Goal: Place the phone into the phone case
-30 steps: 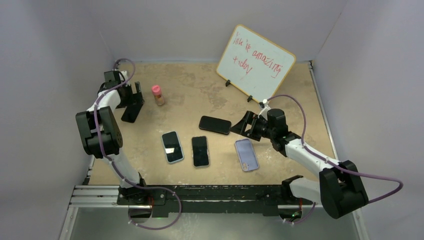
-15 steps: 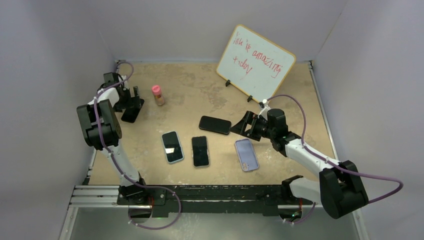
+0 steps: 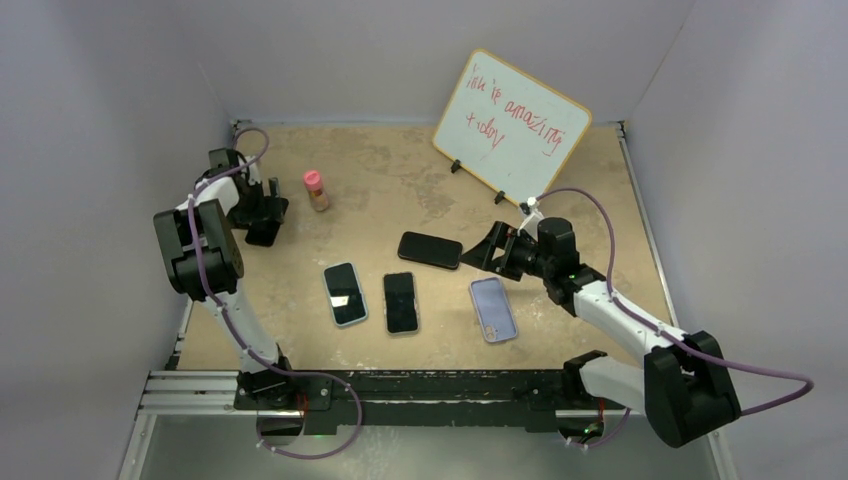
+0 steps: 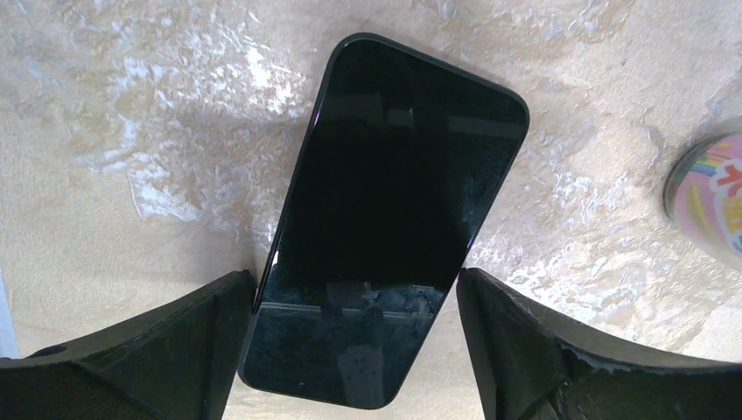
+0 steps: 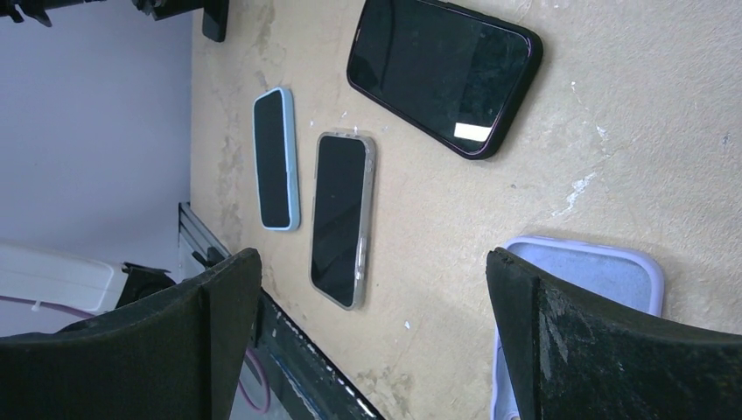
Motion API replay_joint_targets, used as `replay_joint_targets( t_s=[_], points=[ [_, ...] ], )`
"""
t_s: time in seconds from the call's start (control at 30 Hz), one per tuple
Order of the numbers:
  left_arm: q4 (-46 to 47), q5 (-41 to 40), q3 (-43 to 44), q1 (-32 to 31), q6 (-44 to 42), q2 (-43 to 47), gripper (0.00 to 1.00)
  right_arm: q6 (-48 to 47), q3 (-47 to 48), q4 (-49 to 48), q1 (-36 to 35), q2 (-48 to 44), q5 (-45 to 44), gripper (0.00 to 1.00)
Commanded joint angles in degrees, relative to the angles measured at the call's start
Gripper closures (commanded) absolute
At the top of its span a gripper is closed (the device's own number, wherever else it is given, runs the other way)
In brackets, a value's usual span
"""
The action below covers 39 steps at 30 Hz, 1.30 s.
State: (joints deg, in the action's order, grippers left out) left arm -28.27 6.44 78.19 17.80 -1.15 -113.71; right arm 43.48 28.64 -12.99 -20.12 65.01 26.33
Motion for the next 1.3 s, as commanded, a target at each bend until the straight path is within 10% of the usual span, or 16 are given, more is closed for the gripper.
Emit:
replay_joint_targets(
  t_s=[0.0, 0.9, 1.27],
  points=[
    [-3.47, 1.93, -2.34, -0.64, 0.36, 1.73, 0.13, -0.69, -0.08, -0.48, 0.0, -1.34, -0.4, 0.02],
    [-0.31, -5.21, 1.22, -4.53, -3.91, -2.91, 0.11, -0.63, 0.84, -0.95, 0.02, 1.08, 0.54, 0.02],
    [-2.48, -0.99, 1.68, -4.53, -3.36, -2.4, 0.38, -1.82, 0.01, 0.72, 0.04, 0.35, -0.39, 0.02]
  ],
)
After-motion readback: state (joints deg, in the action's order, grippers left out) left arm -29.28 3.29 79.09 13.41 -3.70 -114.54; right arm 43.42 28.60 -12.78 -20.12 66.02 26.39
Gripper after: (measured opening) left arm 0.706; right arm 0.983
